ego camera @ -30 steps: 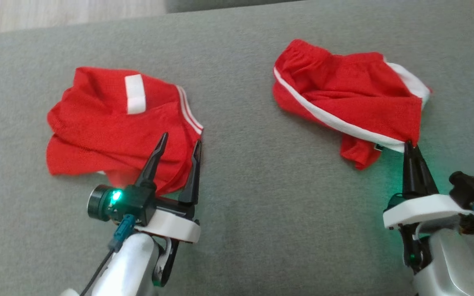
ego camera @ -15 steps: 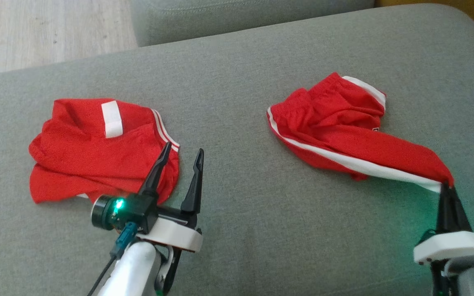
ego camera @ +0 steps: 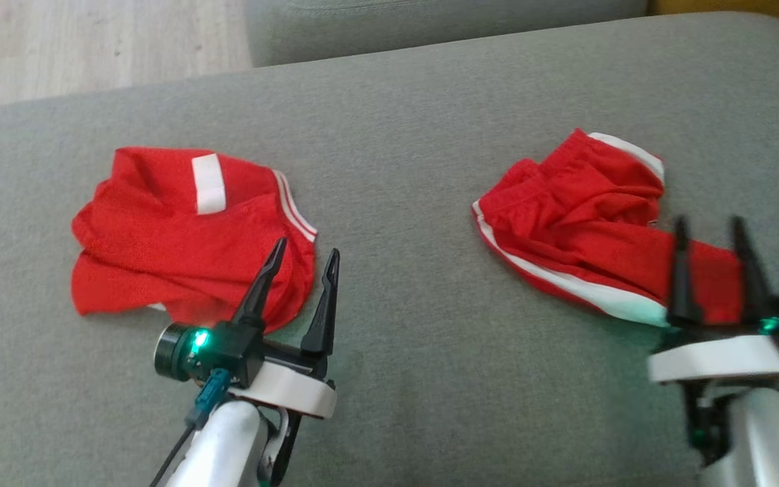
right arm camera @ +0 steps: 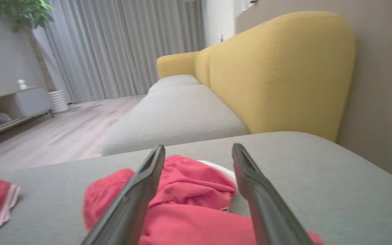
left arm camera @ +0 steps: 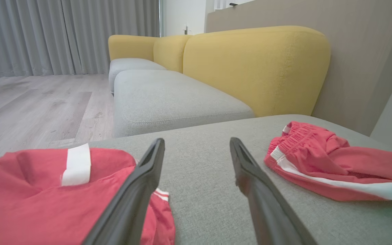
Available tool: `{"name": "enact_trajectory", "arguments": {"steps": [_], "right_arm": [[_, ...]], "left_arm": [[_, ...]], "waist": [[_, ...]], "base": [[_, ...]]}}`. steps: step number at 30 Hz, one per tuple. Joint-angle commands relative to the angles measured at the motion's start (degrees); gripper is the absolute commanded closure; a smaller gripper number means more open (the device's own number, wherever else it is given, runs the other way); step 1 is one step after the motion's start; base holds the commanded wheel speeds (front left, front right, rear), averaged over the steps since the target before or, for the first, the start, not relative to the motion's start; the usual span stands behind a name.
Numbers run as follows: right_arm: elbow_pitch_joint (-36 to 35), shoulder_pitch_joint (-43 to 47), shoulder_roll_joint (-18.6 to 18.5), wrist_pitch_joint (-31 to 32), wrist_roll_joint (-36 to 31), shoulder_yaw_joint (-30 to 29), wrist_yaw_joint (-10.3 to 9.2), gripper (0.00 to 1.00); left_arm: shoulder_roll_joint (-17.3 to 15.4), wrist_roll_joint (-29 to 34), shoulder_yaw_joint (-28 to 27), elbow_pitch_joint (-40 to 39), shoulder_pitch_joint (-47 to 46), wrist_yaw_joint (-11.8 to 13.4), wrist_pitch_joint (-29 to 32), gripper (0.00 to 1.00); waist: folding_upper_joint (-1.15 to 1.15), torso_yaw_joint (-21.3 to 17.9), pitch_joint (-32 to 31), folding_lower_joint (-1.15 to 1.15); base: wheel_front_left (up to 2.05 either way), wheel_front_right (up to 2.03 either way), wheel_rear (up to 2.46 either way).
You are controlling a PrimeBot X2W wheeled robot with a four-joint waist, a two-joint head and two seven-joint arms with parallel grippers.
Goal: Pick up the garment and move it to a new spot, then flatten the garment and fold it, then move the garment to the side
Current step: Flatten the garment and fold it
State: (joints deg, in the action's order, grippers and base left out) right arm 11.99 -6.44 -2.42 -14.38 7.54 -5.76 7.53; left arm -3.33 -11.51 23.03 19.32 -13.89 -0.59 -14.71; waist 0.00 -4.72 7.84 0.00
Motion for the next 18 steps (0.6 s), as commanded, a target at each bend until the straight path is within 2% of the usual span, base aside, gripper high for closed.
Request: {"name": "enact_trajectory", "arguments": {"steps": [1, 5, 10, 14, 18], "right_arm": [[-2.2, -0.1, -0.5, -0.6, 0.6, 3.0, -0.04, 0.0], [-2.2, -0.3, -0.5, -0.6, -0.7, 10.5, -0.04, 0.0], [3.4, -3.4, -0.5, -0.2, -2.2, 17.1, -0.04, 0.0], [8.9, -6.6, -0.5, 1.0, -3.6, 19.0, -0.04, 0.0], [13.9, -10.0, -0.5, 1.3, -5.3, 18.1, -0.04, 0.0]], "left_arm": [[0.0, 0.6, -1.9, -1.6, -1.6, -0.3, -0.3, 0.0], [0.2, 0.6, -1.5, -1.7, -2.3, -0.3, -0.3, 0.0], [0.3, 0.4, -0.9, -1.6, -3.3, -0.2, -0.3, 0.0], [0.4, 0.2, -0.5, -1.7, -3.9, 0.1, -0.3, 0.0], [0.4, 0.0, -0.3, -1.7, -4.2, 0.3, -0.3, 0.0]], "waist": [[0.0, 0.8, 0.6, 0.0], [0.0, 2.7, 1.9, 0.0], [0.0, 5.5, 3.5, 0.0], [0.0, 7.4, 4.7, 0.0], [0.0, 8.6, 5.8, 0.0]], "base": [[0.0, 0.0, 0.0], [0.0, 0.0, 0.0], [0.0, 0.0, 0.0], [0.0, 0.0, 0.0], [0.0, 0.0, 0.0]]}}
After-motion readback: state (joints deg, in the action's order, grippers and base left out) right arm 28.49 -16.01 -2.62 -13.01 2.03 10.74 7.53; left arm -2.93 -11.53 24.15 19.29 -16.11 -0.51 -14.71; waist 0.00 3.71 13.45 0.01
